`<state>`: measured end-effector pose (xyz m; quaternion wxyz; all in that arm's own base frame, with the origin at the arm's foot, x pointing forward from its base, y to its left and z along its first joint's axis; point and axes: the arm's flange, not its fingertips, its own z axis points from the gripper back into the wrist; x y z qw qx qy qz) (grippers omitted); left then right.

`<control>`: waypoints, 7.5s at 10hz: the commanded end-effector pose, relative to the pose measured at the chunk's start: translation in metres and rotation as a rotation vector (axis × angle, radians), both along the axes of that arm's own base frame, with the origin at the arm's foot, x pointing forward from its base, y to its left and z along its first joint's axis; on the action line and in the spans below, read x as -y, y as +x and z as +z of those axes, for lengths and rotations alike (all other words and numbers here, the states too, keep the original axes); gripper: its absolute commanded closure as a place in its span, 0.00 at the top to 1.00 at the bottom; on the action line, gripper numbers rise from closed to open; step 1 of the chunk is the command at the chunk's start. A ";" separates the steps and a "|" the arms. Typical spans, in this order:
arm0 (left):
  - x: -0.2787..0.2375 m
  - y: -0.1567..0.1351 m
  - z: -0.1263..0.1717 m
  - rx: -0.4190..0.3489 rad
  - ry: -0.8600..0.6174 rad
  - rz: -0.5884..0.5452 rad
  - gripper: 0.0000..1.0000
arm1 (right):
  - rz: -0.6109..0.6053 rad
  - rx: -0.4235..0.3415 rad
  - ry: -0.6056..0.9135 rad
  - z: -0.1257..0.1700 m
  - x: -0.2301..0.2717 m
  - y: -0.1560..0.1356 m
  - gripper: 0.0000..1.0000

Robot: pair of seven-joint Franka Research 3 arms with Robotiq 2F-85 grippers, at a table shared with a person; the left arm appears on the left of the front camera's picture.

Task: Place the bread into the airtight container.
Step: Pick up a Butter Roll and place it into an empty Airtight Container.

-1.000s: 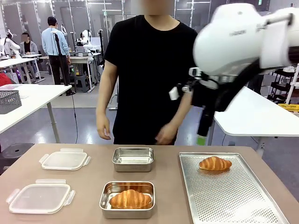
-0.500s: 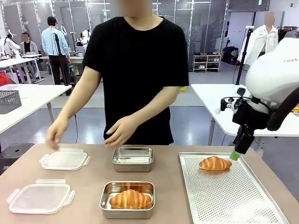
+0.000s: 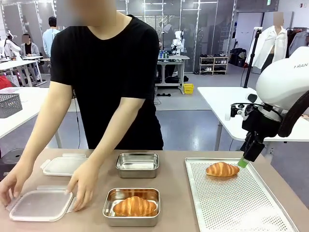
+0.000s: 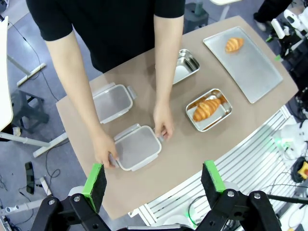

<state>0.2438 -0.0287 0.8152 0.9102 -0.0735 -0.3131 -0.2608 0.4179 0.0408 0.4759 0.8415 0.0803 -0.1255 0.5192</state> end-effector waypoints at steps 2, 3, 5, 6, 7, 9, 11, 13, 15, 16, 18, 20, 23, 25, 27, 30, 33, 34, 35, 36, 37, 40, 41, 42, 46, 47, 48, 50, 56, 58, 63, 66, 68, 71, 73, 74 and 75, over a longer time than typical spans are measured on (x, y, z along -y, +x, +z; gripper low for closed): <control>0.000 0.000 0.002 0.001 0.002 -0.006 1.00 | -0.038 0.023 -0.024 0.007 0.007 0.016 1.00; 0.000 0.000 0.002 0.001 0.002 -0.006 1.00 | 0.106 0.013 -0.096 0.003 0.010 0.032 1.00; 0.000 0.000 0.002 0.001 0.002 -0.006 1.00 | 0.162 0.013 -0.068 -0.003 0.004 0.064 1.00; 0.000 0.000 0.002 0.001 0.002 -0.006 1.00 | 0.228 0.062 -0.106 -0.007 -0.008 0.077 1.00; 0.000 0.000 0.002 0.001 0.002 -0.006 1.00 | 0.254 0.082 -0.138 -0.012 -0.021 0.090 1.00; 0.000 0.000 0.002 0.001 0.002 -0.006 1.00 | 0.268 0.084 -0.202 -0.028 -0.032 0.119 1.00; 0.000 0.000 0.002 0.001 0.002 -0.006 1.00 | 0.292 0.120 -0.134 -0.038 -0.007 0.121 1.00; 0.000 0.000 0.002 0.001 0.002 -0.006 1.00 | 0.168 0.211 0.118 -0.021 0.079 0.095 1.00; 0.000 0.000 0.002 0.001 0.002 -0.006 1.00 | -0.032 0.333 0.296 -0.017 0.173 0.040 1.00; 0.000 0.000 0.002 0.001 0.002 -0.006 1.00 | -0.103 0.374 0.339 -0.024 0.208 0.015 1.00; 0.000 0.000 0.002 0.001 0.002 -0.006 1.00 | -0.207 0.426 0.431 -0.050 0.261 -0.019 1.00; 0.000 0.000 0.002 0.001 0.002 -0.006 1.00 | -0.296 0.460 0.506 -0.083 0.287 -0.055 1.00; 0.000 0.000 0.002 0.001 0.002 -0.006 1.00 | -0.336 0.417 0.499 -0.083 0.292 -0.066 1.00; 0.000 0.000 0.002 0.001 0.002 -0.006 1.00 | -0.336 0.417 0.499 -0.083 0.292 -0.066 1.00; 0.000 0.000 0.002 0.001 0.002 -0.006 1.00 | -0.336 0.417 0.499 -0.083 0.292 -0.066 1.00; 0.000 0.000 0.002 0.001 0.002 -0.006 1.00 | -0.336 0.417 0.499 -0.083 0.292 -0.066 1.00; 0.000 0.000 0.002 0.001 0.002 -0.006 1.00 | -0.336 0.417 0.499 -0.083 0.292 -0.066 1.00; 0.000 0.000 0.002 0.001 0.002 -0.006 1.00 | -0.336 0.417 0.499 -0.083 0.292 -0.066 1.00; 0.000 0.000 0.002 0.001 0.002 -0.006 1.00 | -0.336 0.417 0.499 -0.083 0.292 -0.066 1.00; 0.000 0.000 0.002 0.001 0.002 -0.006 1.00 | -0.336 0.417 0.499 -0.083 0.292 -0.066 1.00; 0.000 0.000 0.002 0.001 0.002 -0.006 1.00 | -0.336 0.417 0.499 -0.083 0.292 -0.066 1.00; 0.000 0.000 0.002 0.001 0.002 -0.006 1.00 | -0.336 0.417 0.499 -0.083 0.292 -0.066 1.00; 0.000 0.000 0.002 0.001 0.002 -0.006 1.00 | -0.336 0.417 0.499 -0.083 0.292 -0.066 1.00; 0.000 0.000 0.002 0.001 0.002 -0.006 1.00 | -0.336 0.417 0.499 -0.083 0.292 -0.066 1.00; 0.000 0.000 0.002 0.001 0.002 -0.006 1.00 | -0.336 0.417 0.499 -0.083 0.292 -0.066 1.00; 0.000 0.000 0.002 0.001 0.002 -0.006 1.00 | -0.336 0.417 0.499 -0.083 0.292 -0.066 1.00; 0.000 0.000 0.002 0.001 0.002 -0.006 1.00 | -0.333 0.417 0.494 -0.085 0.292 -0.066 1.00; 0.000 0.000 0.002 0.001 0.002 -0.006 1.00 | -0.210 0.486 0.380 -0.042 0.274 -0.062 1.00; 0.000 0.000 0.002 0.001 0.002 -0.006 1.00 | 0.438 0.462 -0.098 0.057 0.107 0.030 1.00; 0.000 0.000 0.002 0.001 0.002 -0.006 1.00 | 0.555 0.422 -0.179 0.055 0.062 0.057 1.00; 0.000 0.000 0.002 0.001 0.002 -0.006 1.00 | 0.504 0.195 -0.242 -0.027 0.010 0.092 1.00; 0.000 0.000 0.002 0.001 0.002 -0.006 1.00 | 0.480 0.183 -0.241 -0.063 -0.004 0.112 1.00; 0.000 0.000 0.002 0.001 0.002 -0.006 1.00 | 0.460 0.150 -0.219 -0.080 -0.015 0.121 1.00; 0.000 0.000 0.002 0.001 0.002 -0.006 1.00 | 0.495 0.144 -0.215 -0.087 -0.011 0.115 1.00; 0.000 0.000 0.002 0.001 0.002 -0.006 1.00 | 0.495 0.144 -0.215 -0.087 -0.011 0.115 1.00; 0.000 0.000 0.002 0.001 0.002 -0.006 1.00 | 0.495 0.144 -0.215 -0.087 -0.011 0.115 1.00; 0.000 0.000 0.002 0.001 0.002 -0.006 1.00 | 0.495 0.144 -0.215 -0.087 -0.011 0.115 1.00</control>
